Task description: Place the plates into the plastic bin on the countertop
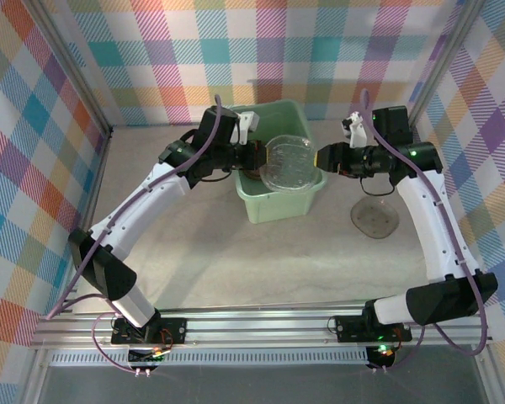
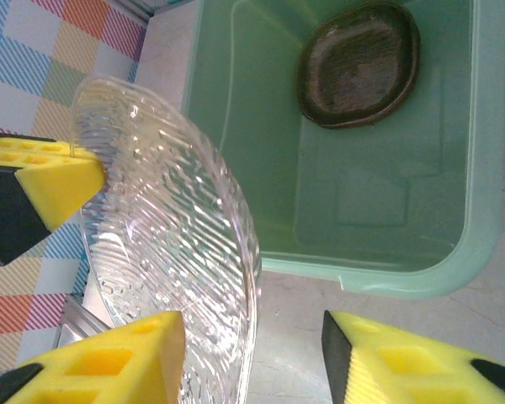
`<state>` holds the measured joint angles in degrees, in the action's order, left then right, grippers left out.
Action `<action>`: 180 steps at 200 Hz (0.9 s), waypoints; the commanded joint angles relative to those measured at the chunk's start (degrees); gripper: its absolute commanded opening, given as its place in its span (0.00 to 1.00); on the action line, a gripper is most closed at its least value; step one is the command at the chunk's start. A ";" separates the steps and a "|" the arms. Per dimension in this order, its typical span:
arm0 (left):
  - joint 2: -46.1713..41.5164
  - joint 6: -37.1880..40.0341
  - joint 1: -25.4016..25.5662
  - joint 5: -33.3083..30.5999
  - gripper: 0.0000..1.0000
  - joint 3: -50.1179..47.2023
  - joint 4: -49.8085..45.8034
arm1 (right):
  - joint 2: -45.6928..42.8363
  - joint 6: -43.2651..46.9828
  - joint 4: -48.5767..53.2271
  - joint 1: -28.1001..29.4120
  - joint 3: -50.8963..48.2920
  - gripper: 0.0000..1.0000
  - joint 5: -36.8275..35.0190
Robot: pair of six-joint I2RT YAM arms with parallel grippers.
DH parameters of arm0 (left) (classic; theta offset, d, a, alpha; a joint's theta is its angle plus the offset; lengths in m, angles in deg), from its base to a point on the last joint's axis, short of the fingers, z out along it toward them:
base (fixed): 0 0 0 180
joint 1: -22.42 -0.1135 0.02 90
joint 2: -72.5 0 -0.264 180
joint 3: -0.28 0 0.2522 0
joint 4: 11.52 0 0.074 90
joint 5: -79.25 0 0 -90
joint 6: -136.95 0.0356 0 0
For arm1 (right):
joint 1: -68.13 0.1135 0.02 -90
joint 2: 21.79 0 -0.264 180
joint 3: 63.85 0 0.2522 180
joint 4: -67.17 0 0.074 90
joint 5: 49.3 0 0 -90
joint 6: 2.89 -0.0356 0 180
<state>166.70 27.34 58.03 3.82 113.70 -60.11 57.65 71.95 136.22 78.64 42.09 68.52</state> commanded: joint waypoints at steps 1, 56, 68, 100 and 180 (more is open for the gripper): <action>0.46 0.94 -0.72 1.78 0.00 2.56 0.59 | 0.69 -0.87 -2.02 -0.18 -1.09 0.44 1.89; 1.30 -0.03 -0.90 1.96 0.00 3.61 1.93 | 1.33 -1.54 -2.73 0.30 -1.62 0.28 1.28; 1.51 -0.05 -0.90 1.80 0.00 3.87 1.87 | 1.42 -1.75 -2.82 0.40 -1.40 0.21 0.97; 1.67 -0.01 -0.90 1.16 0.00 3.79 1.86 | 1.32 -2.21 -3.56 0.66 -1.43 0.15 0.49; 2.68 1.03 -2.23 0.82 0.21 6.36 1.26 | 4.28 -6.90 -6.74 2.15 0.20 0.00 0.21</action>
<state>168.88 27.27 57.27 4.19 117.11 -59.69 60.75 68.04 132.16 80.03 40.61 67.53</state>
